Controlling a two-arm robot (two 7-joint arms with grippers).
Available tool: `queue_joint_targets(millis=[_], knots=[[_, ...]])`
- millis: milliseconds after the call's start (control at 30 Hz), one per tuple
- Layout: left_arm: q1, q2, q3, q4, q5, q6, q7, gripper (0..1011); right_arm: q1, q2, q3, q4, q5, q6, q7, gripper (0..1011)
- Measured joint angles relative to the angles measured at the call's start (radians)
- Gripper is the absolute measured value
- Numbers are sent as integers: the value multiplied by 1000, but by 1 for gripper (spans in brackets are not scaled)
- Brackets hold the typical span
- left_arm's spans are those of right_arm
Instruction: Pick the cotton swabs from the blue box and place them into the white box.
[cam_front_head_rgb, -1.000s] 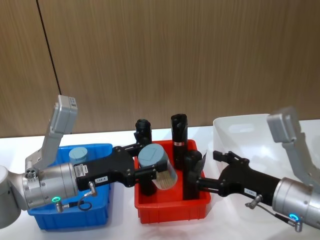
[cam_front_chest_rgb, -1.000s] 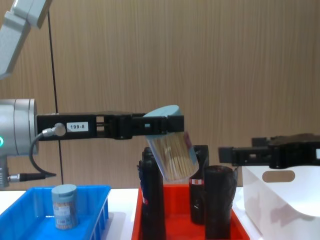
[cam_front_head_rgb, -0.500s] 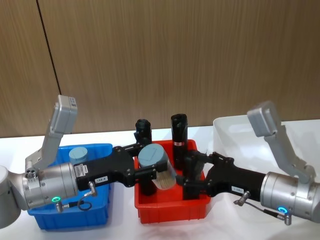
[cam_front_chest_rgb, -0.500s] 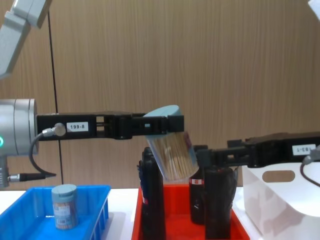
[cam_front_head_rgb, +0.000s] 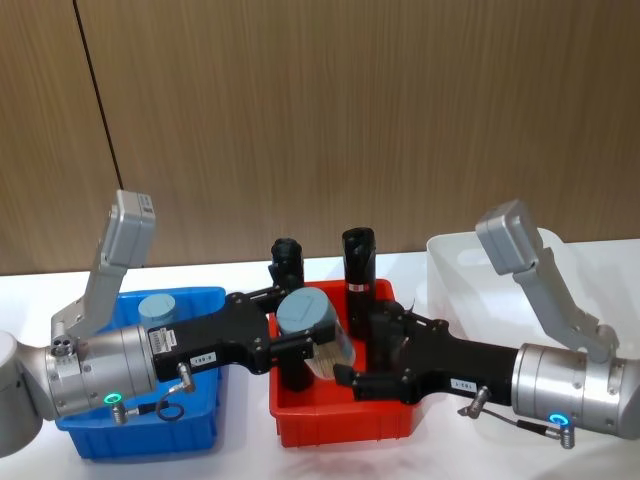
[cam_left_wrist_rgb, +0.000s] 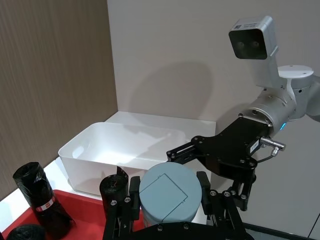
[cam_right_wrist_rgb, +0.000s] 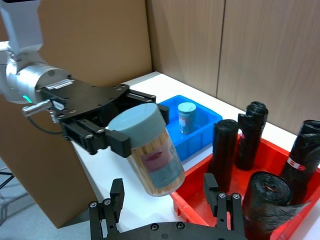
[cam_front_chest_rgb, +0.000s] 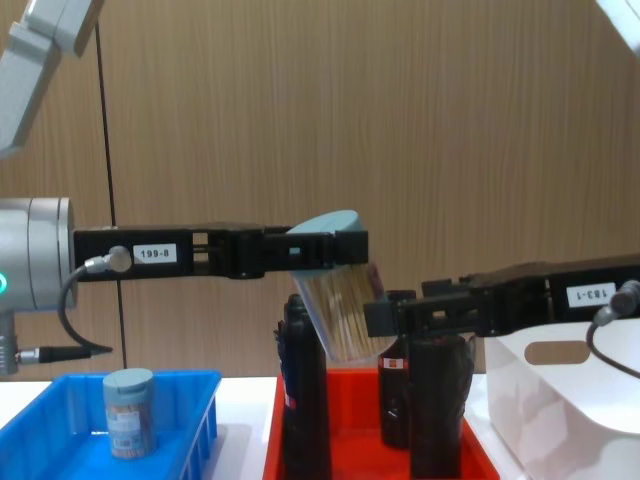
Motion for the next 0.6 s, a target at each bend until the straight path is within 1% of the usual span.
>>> queue_joint_targets(millis=[200, 600], knots=[[0, 0, 0, 0, 0, 0, 0, 682, 5, 5, -4, -2, 9, -1, 22, 1002], [0, 0, 0, 0, 0, 0, 0, 681, 19, -2, -18, 6, 15, -16, 26, 1002]])
